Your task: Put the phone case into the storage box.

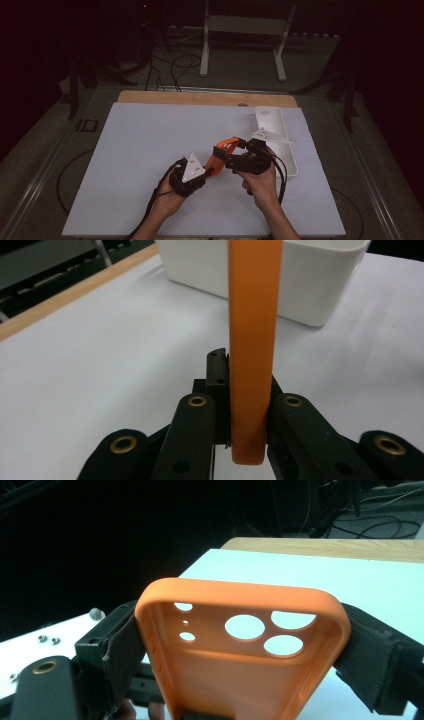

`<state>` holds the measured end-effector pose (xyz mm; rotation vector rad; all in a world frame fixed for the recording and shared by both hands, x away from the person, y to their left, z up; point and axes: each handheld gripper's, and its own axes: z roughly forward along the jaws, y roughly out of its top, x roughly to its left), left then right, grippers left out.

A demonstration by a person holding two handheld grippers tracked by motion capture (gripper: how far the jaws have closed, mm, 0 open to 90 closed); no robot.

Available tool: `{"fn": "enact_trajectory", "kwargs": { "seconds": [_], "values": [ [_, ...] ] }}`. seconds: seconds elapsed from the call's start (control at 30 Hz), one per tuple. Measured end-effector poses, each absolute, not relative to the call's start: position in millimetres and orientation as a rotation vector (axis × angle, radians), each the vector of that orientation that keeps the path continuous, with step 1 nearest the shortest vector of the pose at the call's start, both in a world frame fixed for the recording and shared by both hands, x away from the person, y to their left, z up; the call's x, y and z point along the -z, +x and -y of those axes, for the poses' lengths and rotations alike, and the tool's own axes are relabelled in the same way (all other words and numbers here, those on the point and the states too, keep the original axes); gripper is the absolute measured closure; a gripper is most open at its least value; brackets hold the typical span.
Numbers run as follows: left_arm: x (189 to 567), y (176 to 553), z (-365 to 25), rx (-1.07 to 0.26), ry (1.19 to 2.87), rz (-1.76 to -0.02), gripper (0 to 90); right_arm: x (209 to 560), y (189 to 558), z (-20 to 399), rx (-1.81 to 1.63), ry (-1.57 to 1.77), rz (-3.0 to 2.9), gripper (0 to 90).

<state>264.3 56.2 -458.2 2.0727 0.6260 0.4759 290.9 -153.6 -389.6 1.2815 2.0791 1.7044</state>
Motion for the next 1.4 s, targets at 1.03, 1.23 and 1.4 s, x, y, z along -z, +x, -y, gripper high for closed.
{"fn": "enact_trajectory", "kwargs": {
  "seconds": [1.03, 1.23, 1.4],
  "values": [
    [459.7, 264.1, -53.1, -0.422, 2.068, -0.626, 66.5, 392.0, 290.2, 149.3, -1.655, 1.291, -2.088, 16.3],
    [458.2, 264.4, -55.6, -0.408, 2.036, -0.659, 45.1, 390.9, 290.3, 149.2, -1.645, 1.282, -2.081, 16.4],
    [455.8, 264.6, -58.4, -0.419, 2.009, -0.694, 20.2, 390.5, 290.4, 150.3, -1.643, 1.285, -2.080, 16.4]
  ]
}}
